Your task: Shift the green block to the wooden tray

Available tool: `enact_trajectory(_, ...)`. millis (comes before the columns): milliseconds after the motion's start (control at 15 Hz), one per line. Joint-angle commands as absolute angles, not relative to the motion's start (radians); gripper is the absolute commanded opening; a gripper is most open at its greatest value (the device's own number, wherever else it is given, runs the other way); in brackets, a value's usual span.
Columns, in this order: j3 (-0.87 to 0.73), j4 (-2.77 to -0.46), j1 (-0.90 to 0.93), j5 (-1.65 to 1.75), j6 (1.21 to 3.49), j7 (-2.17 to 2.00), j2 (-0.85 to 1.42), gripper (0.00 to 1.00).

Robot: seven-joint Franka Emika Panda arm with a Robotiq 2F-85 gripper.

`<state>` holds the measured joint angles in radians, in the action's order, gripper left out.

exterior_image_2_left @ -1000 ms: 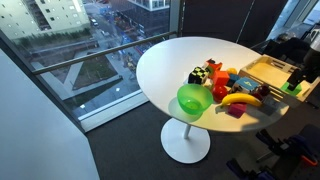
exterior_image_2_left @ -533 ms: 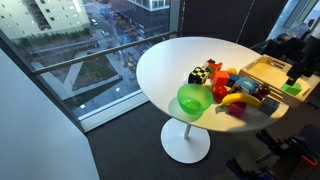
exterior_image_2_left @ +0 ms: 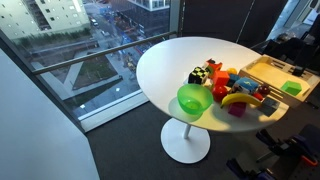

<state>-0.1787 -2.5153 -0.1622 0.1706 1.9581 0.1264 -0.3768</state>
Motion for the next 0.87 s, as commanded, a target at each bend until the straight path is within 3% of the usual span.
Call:
enact_trajectory(0,-0.167,-2.467,-0.145,0.146,1.856,0.154,-0.429,1.0)
enact_trajectory(800,-0.157,-2.479,-0.121,0.125,1.881,0.135,-0.544,1.0)
